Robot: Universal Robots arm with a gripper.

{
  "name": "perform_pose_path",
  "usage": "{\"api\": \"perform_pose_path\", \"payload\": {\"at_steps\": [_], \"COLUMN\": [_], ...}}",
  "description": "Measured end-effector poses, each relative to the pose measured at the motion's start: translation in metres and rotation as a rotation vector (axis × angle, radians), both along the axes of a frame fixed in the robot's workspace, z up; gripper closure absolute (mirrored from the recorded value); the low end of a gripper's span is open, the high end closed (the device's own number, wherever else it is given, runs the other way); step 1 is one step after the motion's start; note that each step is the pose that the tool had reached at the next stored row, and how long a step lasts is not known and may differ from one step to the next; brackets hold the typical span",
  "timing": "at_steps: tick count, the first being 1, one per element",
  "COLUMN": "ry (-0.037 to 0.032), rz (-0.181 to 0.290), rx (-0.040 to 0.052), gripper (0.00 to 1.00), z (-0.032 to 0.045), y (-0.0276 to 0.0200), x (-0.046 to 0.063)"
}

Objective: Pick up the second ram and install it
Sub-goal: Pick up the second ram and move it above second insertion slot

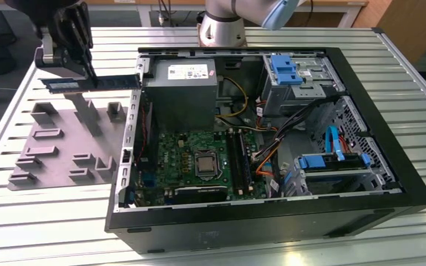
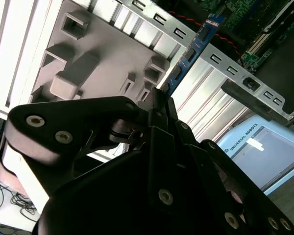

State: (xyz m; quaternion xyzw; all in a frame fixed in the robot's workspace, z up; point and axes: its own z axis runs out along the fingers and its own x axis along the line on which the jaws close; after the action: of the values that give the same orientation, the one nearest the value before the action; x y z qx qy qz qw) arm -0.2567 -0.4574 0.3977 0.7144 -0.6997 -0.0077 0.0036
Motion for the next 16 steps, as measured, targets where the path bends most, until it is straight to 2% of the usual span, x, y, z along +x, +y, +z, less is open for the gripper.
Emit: {"api": "perform_pose_path", "payload": {"at_steps": [16], "ry": [0.0000], "rz": [0.000], "rx": [0.0000], "gripper": [0.86], "z": [0.0000], "y": [0.0000], "x": [0.015]}}
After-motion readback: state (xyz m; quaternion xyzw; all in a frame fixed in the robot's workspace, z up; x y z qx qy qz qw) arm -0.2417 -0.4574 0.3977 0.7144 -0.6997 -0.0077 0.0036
